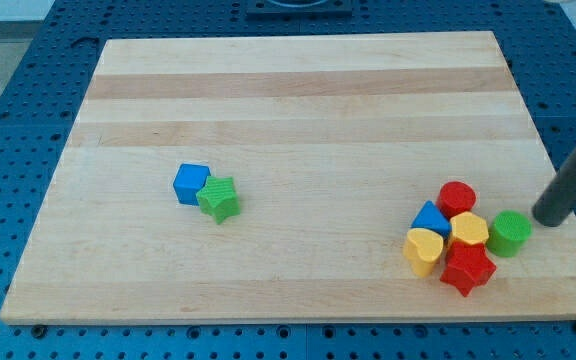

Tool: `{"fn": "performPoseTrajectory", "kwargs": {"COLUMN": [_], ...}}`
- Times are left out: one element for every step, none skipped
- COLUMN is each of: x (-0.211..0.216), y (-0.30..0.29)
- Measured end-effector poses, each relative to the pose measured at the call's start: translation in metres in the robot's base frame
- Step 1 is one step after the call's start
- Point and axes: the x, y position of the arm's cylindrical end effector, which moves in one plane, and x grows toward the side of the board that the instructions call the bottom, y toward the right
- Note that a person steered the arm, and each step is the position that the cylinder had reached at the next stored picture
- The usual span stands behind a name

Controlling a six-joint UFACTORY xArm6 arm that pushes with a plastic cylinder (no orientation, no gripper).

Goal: Slide green circle into red star

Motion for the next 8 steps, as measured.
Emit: {"fn": "performPoseTrajectory", "kwargs": {"x": [0.006, 0.015, 0.025, 0.026, -0.003, -0.044, -0.053, -0.053], "y": [-0.016, -0.029, -0.043, -0.042, -0.040, -0.040, -0.078, -0.121]}}
